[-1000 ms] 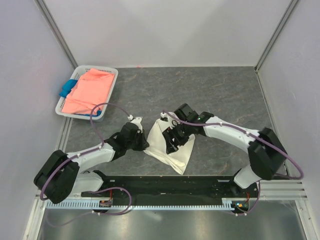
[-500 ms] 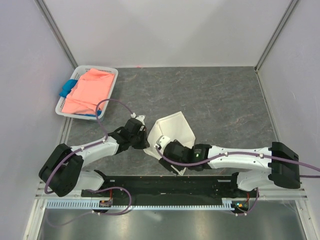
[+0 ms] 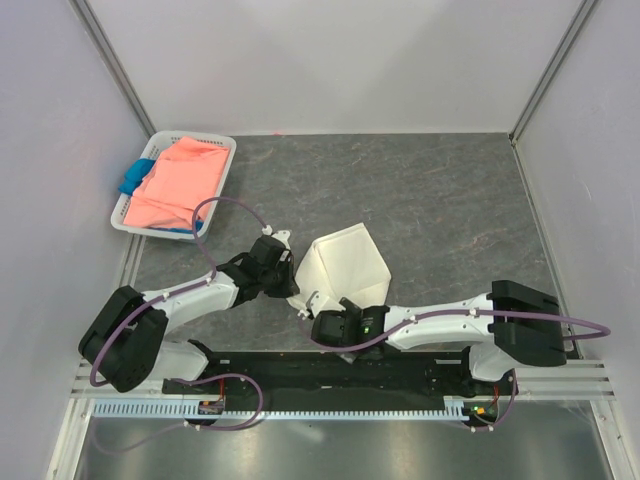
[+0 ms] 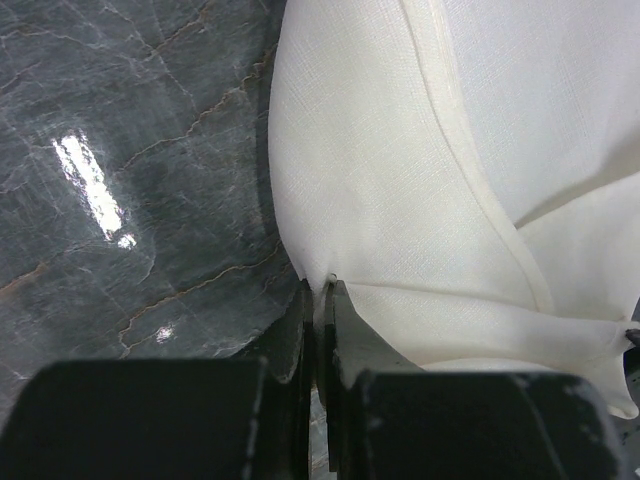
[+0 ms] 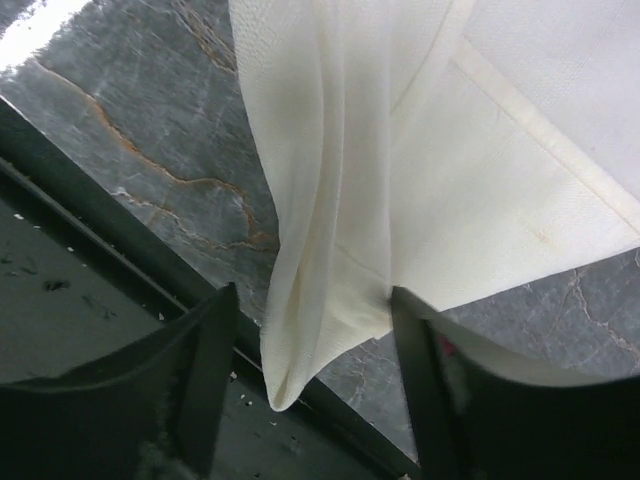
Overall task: Fold the napkin, place the utensils inside, and roll it up
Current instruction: Roll the napkin with the utensil
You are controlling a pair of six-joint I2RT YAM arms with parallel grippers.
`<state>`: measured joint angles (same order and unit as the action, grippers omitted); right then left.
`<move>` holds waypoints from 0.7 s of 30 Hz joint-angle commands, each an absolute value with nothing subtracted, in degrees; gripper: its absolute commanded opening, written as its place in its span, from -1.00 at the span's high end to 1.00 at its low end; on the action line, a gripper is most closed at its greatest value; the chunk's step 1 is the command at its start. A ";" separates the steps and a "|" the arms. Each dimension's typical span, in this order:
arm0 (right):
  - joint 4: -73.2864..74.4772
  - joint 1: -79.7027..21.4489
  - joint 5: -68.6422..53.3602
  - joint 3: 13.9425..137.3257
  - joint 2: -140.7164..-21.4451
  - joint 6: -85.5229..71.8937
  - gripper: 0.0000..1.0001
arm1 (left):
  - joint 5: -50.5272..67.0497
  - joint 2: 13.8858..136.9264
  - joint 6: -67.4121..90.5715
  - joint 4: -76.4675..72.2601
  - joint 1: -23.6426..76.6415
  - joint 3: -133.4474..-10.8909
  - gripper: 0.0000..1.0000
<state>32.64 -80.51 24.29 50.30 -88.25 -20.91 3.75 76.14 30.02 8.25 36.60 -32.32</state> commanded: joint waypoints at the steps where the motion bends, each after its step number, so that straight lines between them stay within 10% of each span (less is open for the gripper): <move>1: 34.27 -80.51 25.32 51.77 -90.00 -23.46 -0.27 | 2.99 76.91 28.83 11.60 36.56 -33.31 0.96; 21: 33.58 -59.60 -7.62 47.82 -85.17 -12.93 0.63 | 3.16 76.55 28.13 12.13 36.56 -33.75 0.96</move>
<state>33.17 -64.31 4.43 49.15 -86.76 -17.30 3.99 76.14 30.02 9.04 36.60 -32.64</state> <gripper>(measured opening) 0.221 0.051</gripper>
